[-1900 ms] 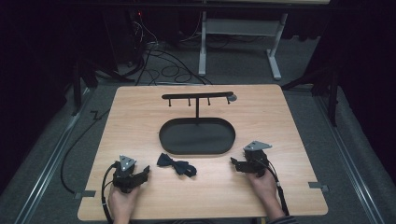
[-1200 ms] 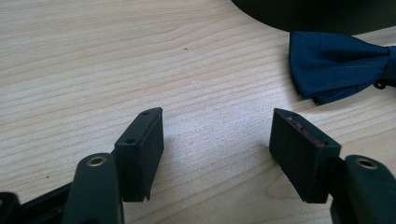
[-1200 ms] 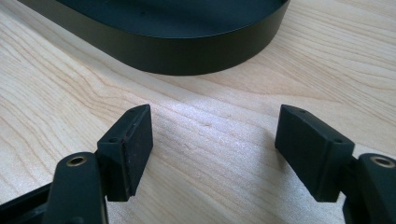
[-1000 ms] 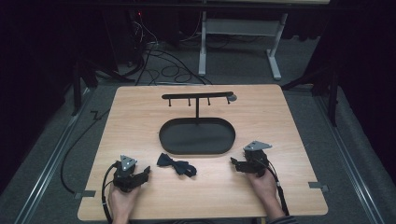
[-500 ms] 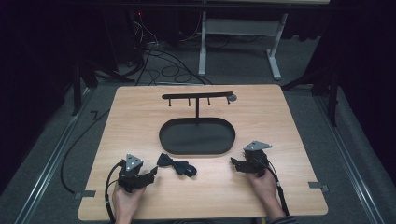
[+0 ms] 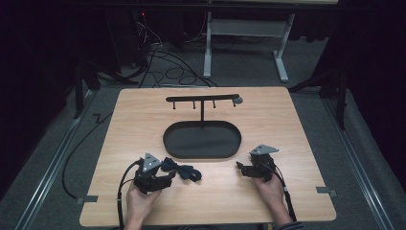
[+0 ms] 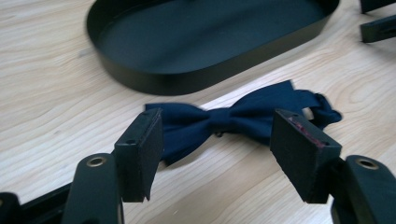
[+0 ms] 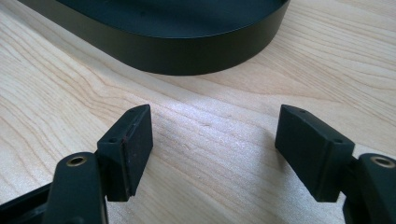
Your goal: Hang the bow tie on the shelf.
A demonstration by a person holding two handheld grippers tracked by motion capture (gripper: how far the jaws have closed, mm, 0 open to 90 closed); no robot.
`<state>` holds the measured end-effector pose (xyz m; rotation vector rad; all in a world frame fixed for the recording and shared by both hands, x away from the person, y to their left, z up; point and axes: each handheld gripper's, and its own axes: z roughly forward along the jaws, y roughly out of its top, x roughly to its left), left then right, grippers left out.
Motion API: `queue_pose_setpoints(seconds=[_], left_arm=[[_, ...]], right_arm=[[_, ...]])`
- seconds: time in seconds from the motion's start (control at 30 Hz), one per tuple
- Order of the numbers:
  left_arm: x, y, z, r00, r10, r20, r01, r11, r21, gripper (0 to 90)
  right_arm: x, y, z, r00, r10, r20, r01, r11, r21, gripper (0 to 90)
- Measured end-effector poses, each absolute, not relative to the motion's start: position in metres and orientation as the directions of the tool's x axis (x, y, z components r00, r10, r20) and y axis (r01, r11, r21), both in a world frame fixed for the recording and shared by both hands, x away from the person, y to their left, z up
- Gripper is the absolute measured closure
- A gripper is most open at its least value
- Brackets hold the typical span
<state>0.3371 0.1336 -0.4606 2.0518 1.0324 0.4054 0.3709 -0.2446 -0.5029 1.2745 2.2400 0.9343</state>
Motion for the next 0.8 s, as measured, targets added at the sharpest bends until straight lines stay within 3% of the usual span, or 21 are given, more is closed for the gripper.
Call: queue_pose_setpoints(seconds=[0.8], left_arm=[[0.355, 0.079, -0.464, 0.739, 0.672, -0.039, 0.486, -0.492, 0.723, 38.1]], right_arm=[[0.371, -0.245, -0.503, -0.507, 0.862, -0.015, 0.596, 0.362, 0.717, 29.0]])
